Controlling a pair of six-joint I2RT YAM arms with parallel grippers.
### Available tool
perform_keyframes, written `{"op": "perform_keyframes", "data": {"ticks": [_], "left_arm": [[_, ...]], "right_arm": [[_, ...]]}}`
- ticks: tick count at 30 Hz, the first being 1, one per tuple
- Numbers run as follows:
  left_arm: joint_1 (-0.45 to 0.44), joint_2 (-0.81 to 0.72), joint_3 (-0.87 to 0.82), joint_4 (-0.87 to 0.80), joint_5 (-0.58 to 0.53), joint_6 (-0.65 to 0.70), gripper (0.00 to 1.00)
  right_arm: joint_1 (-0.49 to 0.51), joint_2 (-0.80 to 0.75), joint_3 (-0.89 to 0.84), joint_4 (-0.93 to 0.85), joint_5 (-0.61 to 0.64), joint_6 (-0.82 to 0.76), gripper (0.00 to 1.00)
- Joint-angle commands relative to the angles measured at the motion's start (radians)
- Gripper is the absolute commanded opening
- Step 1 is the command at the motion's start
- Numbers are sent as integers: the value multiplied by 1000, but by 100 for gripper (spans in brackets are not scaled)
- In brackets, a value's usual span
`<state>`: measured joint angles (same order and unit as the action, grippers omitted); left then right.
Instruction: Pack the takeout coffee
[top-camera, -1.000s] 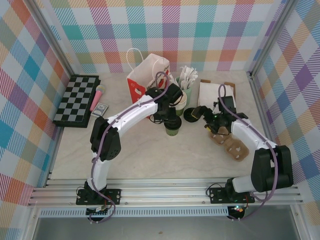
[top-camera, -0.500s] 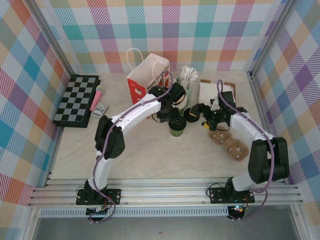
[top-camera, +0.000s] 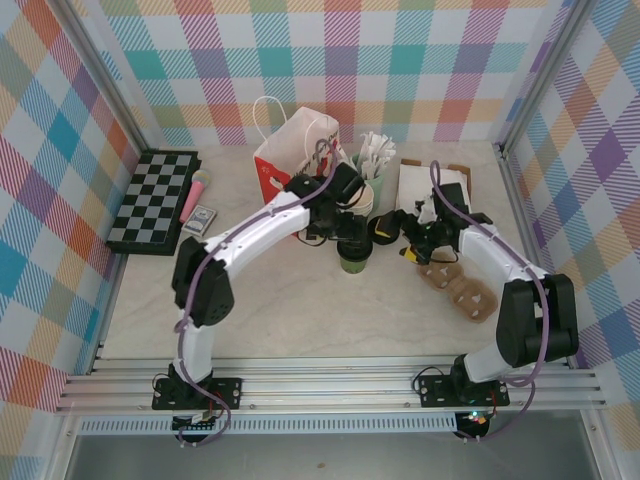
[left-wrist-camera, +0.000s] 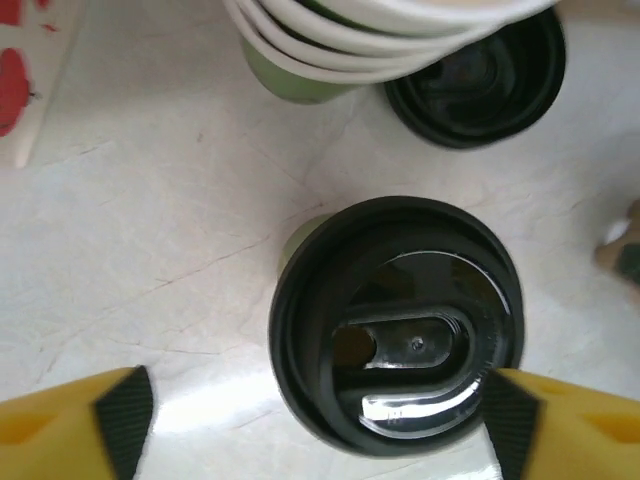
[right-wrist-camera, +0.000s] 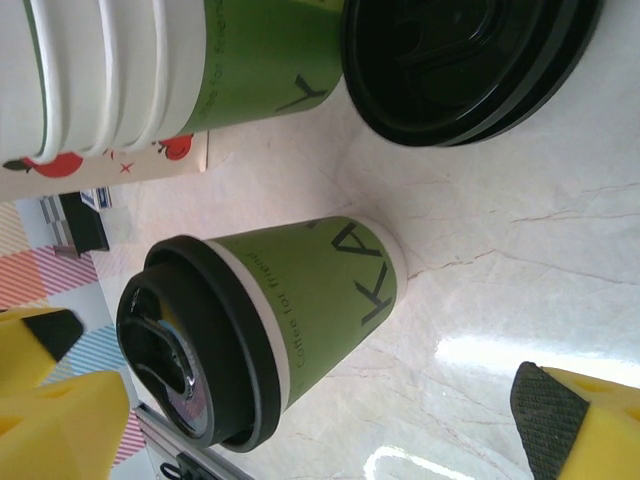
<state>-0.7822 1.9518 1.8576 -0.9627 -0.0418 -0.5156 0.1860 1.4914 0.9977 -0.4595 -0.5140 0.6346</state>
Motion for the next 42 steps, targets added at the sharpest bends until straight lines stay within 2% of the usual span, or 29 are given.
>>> {"op": "perform_keyframes", "data": {"ticks": [1,6,8,11,15,23,31,42], "left_arm": [[6,-173,-147,162,-96,-77,100],[59,-265,-334,107,-258,-337,100],[82,-281,-413,103,-269,-422,100],[103,-282,-511,165,-210,-473,100],[103,-230,-530,220,-148,-483,100],[103,-118,-516,320,-90,-492,100],[101,-43,-503,344,-63,-497,100],[97,-19,-485,340,-42,-484,100]], "right_arm": [[35,-29,-22,29,-14,-1,100],[106,-32,-18,50,61,7,100],[139,-21,1,41,102,2,100],[175,8,35,29,127,-8,100],[220,58,97,-13,151,-36,100],[289,104,172,-87,293,-51,100],[316,163,249,-136,285,-84,100],[339,211,303,-201,351,-87,98]]}}
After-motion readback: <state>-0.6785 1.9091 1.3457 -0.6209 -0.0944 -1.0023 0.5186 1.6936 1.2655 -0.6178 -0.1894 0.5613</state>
